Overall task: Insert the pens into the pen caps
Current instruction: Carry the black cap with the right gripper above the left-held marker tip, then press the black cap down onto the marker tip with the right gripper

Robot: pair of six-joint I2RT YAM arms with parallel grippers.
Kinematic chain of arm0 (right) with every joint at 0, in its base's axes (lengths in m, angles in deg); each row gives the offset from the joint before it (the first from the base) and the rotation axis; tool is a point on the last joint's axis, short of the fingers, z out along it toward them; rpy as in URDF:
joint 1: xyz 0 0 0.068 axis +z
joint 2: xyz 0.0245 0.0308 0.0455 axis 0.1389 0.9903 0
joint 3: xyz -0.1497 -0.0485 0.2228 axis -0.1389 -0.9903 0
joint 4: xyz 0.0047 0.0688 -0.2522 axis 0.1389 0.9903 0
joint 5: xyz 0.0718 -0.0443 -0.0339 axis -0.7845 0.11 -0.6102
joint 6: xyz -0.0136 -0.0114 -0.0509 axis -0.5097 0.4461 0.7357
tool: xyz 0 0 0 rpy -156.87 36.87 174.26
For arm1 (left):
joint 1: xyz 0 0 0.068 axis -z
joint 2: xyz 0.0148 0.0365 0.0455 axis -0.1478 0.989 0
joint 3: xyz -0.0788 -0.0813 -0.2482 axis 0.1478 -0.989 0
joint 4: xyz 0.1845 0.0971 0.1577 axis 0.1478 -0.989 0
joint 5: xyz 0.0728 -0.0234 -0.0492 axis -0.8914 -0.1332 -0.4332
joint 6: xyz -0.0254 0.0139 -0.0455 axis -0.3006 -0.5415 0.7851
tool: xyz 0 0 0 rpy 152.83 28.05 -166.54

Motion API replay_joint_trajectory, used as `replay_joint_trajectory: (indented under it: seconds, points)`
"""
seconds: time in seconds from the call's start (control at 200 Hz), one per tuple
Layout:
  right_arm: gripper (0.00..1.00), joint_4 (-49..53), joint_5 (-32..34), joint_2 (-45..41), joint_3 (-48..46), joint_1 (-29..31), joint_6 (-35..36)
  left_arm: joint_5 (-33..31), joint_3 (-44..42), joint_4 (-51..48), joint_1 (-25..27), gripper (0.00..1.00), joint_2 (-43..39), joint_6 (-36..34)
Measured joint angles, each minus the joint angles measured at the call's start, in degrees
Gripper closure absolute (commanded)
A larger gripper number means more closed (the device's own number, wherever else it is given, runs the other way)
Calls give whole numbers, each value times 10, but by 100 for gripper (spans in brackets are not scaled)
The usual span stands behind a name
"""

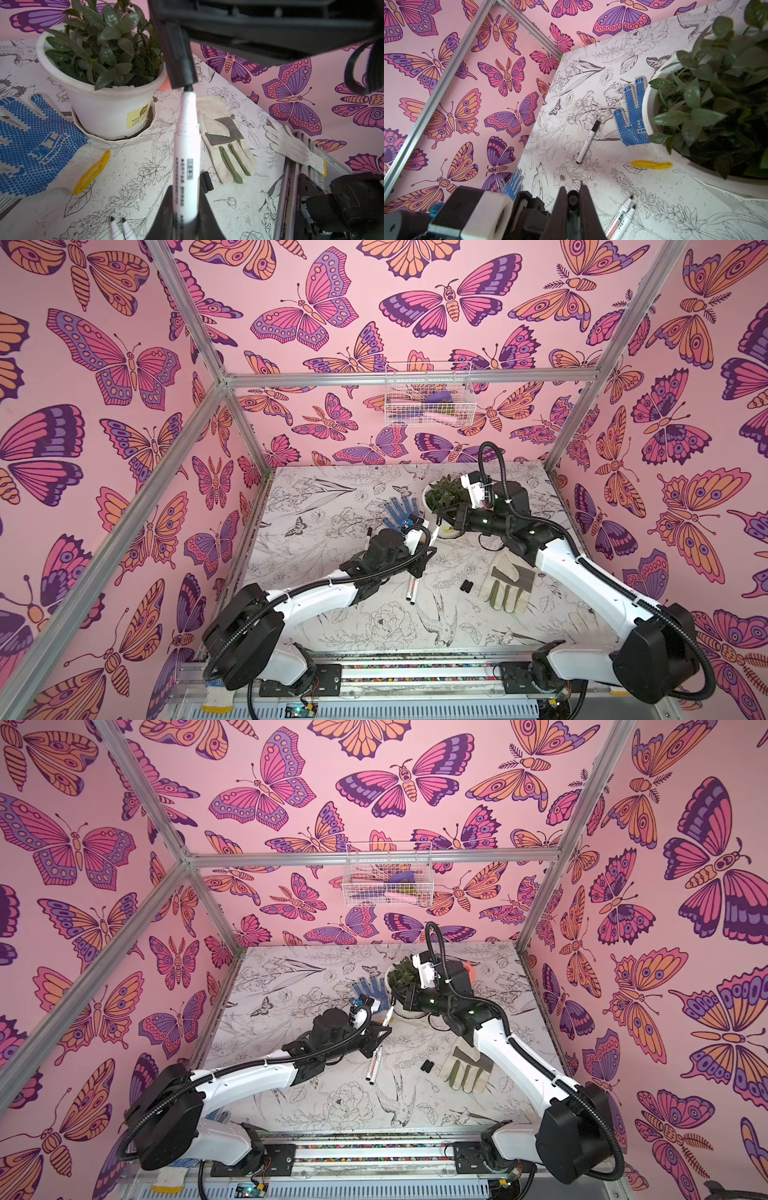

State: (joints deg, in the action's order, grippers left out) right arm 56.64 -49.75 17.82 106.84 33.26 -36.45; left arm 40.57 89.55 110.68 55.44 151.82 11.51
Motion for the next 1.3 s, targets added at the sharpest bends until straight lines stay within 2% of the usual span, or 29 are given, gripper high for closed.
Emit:
replay_joint_trajectory:
  seconds: [0.416, 0.681, 0.872, 1.012, 1.302]
  points:
    - [100, -1, -18, -2, -6, 3, 2, -4, -1, 25, -3, 100, 2, 9]
    - [100, -6, -26, -14, -6, 1, 21, 24, -1, 63, -15, 100, 13, 20]
    - [99, -4, -46, -14, 1, -6, 50, 31, 3, 82, -17, 100, 22, 17]
    - [97, 2, -60, -17, 23, -5, 83, 29, -2, 135, -18, 100, 24, 7]
    - [92, 16, -62, -36, 41, 16, 145, 20, -10, 192, -12, 100, 26, -16]
